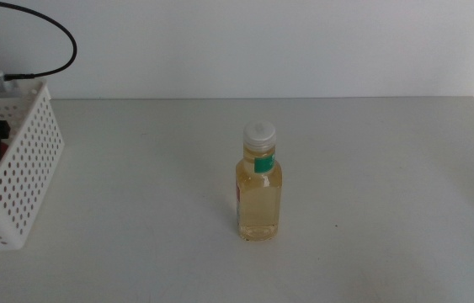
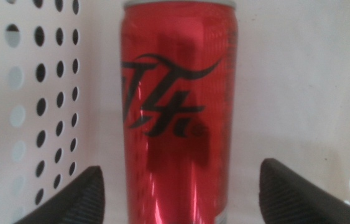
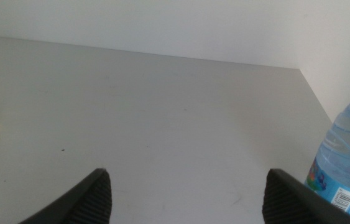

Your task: Use arms to grab the bottles and put them into the dustbin to the left of the table.

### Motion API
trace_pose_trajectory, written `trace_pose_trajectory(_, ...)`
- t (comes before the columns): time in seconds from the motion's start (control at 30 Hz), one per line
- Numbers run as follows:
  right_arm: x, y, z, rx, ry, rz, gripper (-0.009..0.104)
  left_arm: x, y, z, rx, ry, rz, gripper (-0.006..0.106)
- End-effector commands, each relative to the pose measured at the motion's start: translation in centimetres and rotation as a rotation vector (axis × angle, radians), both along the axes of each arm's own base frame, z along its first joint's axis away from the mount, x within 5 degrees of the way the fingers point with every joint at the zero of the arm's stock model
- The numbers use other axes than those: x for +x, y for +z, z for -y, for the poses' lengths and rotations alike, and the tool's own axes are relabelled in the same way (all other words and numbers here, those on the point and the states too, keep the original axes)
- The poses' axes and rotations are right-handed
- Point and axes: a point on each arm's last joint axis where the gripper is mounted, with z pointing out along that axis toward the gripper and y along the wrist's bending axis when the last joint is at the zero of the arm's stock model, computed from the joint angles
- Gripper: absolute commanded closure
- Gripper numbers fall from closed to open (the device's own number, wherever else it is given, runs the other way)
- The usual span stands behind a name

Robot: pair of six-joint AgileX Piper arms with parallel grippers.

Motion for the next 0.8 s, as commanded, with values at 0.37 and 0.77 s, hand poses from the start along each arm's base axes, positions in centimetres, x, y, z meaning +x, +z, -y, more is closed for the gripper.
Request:
trace_pose_trajectory(0.37, -0.1, 1.1, 0.1, -0.011, -0.011, 0.103, 0.033, -2.2, 9.4, 1.3, 0.021, -0.029, 0.25, 0.009)
trace_pose_trajectory(0.77, -0.1, 1.1, 0.1, -0.011, -0.011, 0.103, 0.033, -8.8, 17.2, 10.0, -0.122, -0.37, 0.615, 0.009)
